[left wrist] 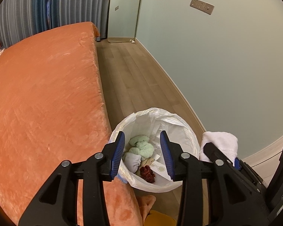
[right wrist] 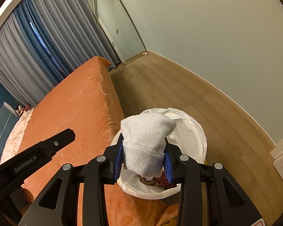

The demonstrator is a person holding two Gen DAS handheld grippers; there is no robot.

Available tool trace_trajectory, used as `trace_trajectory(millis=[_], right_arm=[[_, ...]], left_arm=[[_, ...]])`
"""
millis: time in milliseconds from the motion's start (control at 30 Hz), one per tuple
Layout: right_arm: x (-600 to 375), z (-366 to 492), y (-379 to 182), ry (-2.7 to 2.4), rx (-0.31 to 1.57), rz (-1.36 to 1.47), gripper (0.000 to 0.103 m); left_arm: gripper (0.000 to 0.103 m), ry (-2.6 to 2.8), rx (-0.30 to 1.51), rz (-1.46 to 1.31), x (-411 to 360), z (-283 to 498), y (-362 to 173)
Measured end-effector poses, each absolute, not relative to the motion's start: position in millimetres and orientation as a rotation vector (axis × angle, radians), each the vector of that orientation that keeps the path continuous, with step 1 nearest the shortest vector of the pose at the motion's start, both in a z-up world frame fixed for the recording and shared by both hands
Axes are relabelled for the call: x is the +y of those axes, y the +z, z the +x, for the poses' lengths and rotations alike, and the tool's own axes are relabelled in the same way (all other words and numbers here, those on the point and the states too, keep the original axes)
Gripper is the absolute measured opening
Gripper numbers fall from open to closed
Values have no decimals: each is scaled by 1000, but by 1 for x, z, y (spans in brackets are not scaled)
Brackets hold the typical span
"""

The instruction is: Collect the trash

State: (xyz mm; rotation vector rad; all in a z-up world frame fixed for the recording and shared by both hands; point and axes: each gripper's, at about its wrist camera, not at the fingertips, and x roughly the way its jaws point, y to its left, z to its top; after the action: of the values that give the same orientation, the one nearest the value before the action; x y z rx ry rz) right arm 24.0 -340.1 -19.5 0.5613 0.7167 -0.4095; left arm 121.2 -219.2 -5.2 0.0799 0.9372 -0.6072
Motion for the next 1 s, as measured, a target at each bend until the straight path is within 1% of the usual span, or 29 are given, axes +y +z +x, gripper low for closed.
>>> trace_trajectory(millis=[100, 200, 367, 467, 533, 700, 1000], right_arm=[[-339, 26, -21, -407, 725, 552, 36], [-338, 29, -21, -404, 733, 550, 37], [-337, 34, -22, -395, 747, 549, 38], [-333, 37, -21, -396, 750, 539, 42], [-330, 39, -21, -394, 751, 531, 42], [-327, 43, -19, -396, 752, 511, 48], [-322, 44, -15, -391, 749, 488, 51]], left_arm=[[37, -592, 940, 82, -216, 123, -8], [41, -578, 946, 76, -212, 125, -10], [43, -561, 941, 76, -203, 126, -11], [47, -549, 944, 68, -197, 128, -11], [47, -543, 944, 66, -194, 130, -12], [47, -535, 951, 59, -187, 133, -14], [47, -527, 946, 57, -181, 131, -13]])
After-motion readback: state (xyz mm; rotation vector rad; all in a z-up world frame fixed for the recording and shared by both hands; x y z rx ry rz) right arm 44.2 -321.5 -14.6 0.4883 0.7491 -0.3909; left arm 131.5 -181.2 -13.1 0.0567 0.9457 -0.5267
